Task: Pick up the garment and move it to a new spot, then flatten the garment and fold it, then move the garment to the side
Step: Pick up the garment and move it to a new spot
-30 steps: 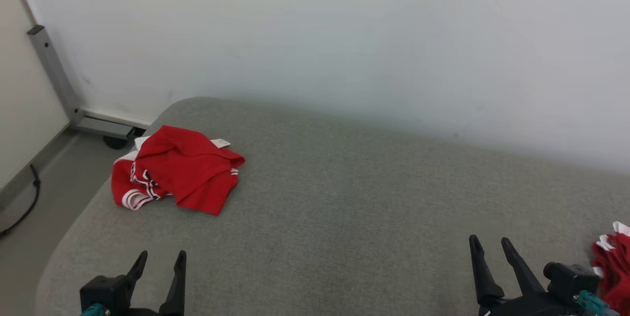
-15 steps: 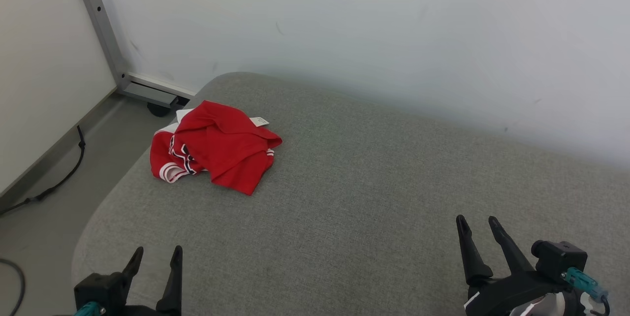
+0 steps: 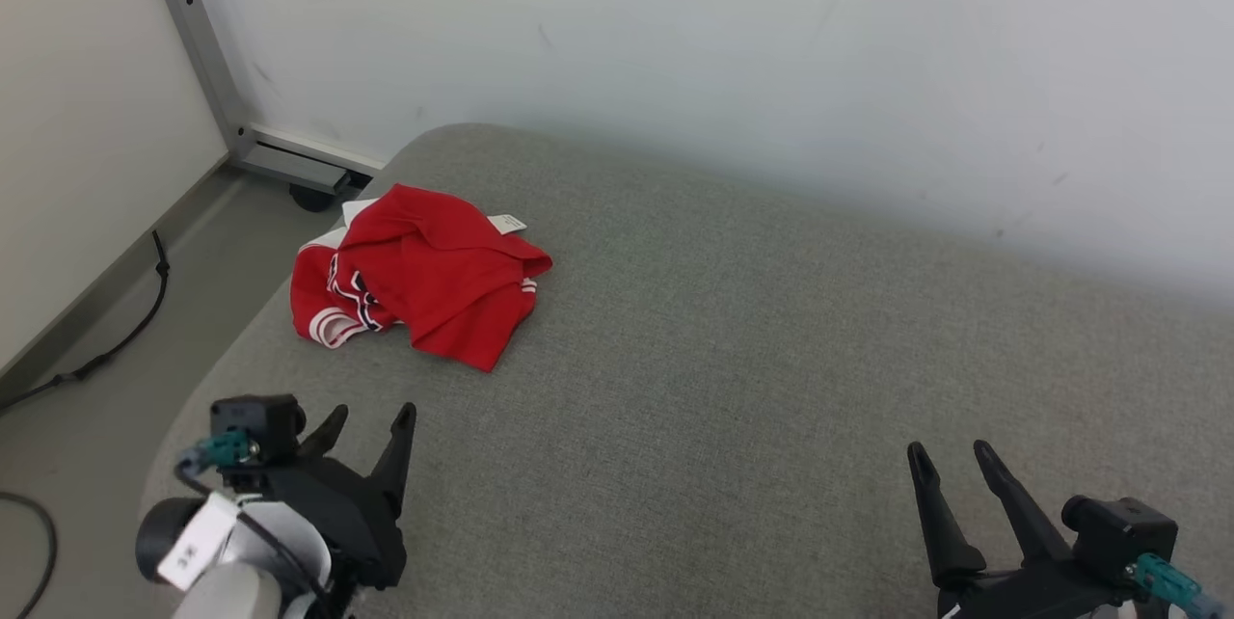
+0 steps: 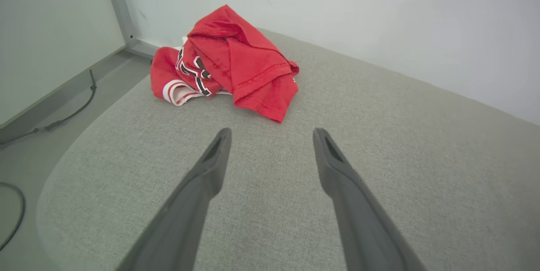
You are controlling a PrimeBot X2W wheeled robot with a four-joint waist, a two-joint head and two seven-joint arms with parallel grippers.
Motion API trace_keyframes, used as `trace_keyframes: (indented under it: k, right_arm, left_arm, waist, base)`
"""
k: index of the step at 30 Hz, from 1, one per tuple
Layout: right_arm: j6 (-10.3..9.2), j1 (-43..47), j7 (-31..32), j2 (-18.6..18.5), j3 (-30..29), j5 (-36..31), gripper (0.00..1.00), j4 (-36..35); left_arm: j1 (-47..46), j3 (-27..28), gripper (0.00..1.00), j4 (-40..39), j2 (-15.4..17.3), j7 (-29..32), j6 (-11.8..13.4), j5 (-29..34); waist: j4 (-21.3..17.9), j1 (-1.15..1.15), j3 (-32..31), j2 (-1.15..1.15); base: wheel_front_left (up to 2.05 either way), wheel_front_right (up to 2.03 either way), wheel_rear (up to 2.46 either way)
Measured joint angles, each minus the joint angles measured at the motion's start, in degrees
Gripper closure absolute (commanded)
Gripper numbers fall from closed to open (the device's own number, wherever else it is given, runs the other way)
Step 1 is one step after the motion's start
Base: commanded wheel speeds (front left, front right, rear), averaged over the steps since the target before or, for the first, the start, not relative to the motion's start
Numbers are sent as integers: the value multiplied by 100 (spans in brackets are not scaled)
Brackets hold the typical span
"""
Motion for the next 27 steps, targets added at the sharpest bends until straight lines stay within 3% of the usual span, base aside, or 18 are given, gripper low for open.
trace_keyframes:
  k: [11,17,27]
  right_arm:
    - [-94,57,501,-568,125,-598,0,-1477]
    - [-112,-84,835,-775,108,-657,0,-2116]
    - [-210,-261,1316,-1031,-93,-690,0,-2862]
  left_arm:
    - [-1385,386,0,1158,33,901,26,-187]
    - [-1786,560,0,1545,352,1056,48,-175]
    - [-2537,797,0,2042,443,1132,272,-141]
  waist:
    - [-381,0,598,0]
    - [-760,-1,1016,0]
    - [-1292,0,1869,1]
  base:
    - [0,0,0]
    - [0,0,0]
    - [0,0,0]
